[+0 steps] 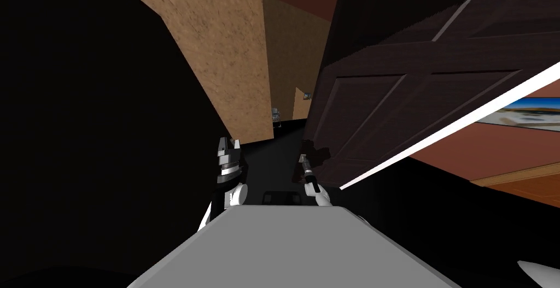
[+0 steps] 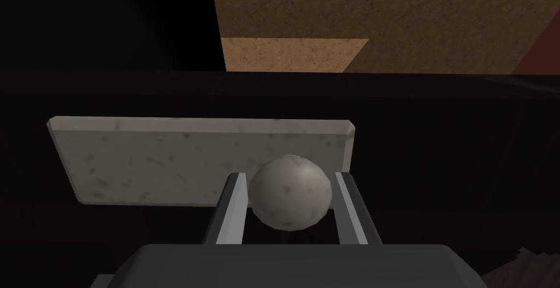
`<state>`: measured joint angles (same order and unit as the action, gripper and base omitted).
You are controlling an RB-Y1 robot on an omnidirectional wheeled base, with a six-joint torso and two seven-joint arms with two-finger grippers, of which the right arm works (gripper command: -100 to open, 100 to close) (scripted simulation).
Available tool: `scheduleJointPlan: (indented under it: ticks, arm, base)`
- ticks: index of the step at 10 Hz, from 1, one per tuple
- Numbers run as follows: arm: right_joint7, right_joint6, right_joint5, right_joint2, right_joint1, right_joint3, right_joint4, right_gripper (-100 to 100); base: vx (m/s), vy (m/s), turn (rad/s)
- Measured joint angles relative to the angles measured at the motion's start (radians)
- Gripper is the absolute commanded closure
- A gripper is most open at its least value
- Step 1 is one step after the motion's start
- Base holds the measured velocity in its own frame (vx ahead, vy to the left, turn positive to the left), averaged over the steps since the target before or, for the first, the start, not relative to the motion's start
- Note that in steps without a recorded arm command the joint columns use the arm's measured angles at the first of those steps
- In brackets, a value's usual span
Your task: Push the door open
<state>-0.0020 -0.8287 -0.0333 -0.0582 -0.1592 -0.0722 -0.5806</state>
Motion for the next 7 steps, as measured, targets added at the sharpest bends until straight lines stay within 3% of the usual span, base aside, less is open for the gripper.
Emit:
scheduleJointPlan:
  ticks: [2, 3, 5, 7]
  arm:
    - [0.005, 0.010, -0.006, -0.004, 0.006, -0.010, -0.020, 100]
    - [0.007, 0.004, -0.011, -0.009, -0.003, -0.019, -0.007, 100]
    - [0.020, 0.029, -0.020, -0.007, 0.011, -0.034, -0.044, 100]
    - [0.025, 0.008, -0.030, -0.012, -0.009, -0.049, -0.006, 100]
  base:
    - [0.170, 0.046, -0.035]
    - [0.191, 0.044, -0.041]
    - [0.155, 0.029, -0.031]
    - [0.174, 0.049, -0.050]
